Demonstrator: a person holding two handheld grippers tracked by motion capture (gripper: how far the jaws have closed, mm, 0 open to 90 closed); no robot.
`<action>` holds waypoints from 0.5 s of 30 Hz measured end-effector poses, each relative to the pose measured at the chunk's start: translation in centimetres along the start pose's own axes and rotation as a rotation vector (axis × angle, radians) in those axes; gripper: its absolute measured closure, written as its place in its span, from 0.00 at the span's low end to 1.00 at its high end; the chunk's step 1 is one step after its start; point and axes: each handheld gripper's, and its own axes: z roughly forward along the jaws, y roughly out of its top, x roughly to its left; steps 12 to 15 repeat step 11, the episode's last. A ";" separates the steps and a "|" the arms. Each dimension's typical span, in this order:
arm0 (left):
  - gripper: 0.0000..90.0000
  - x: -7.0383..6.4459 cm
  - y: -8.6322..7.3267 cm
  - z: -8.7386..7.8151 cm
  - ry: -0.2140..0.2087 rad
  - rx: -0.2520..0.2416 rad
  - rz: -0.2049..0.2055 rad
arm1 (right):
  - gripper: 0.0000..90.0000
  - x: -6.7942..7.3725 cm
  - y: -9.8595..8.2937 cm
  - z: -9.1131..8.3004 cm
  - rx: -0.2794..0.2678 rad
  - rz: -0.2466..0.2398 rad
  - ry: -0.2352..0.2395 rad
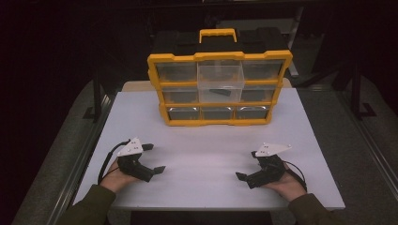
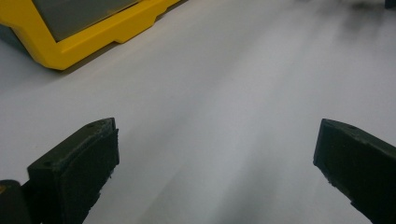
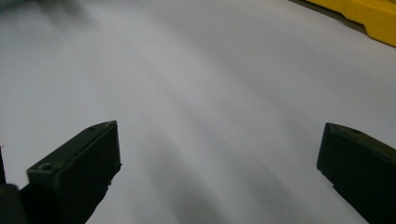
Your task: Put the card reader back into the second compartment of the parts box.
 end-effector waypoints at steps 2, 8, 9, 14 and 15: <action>0.00 0.0 -0.1 0.0 -0.004 -0.001 -0.003 | 0.00 0.0 0.0 0.0 -0.001 0.000 0.001; 0.00 0.0 -0.2 0.1 -0.007 0.005 -0.004 | 0.00 0.0 0.0 0.0 0.001 0.000 0.001; 0.00 0.0 -0.2 0.1 -0.010 0.006 -0.006 | 0.00 0.0 0.0 0.0 0.002 0.000 0.000; 0.00 0.0 -0.2 0.1 -0.010 0.008 -0.007 | 0.00 0.0 0.0 0.1 0.004 -0.002 0.000; 0.00 0.0 -0.2 0.1 -0.010 0.008 -0.007 | 0.00 0.0 0.0 0.1 0.004 -0.002 0.000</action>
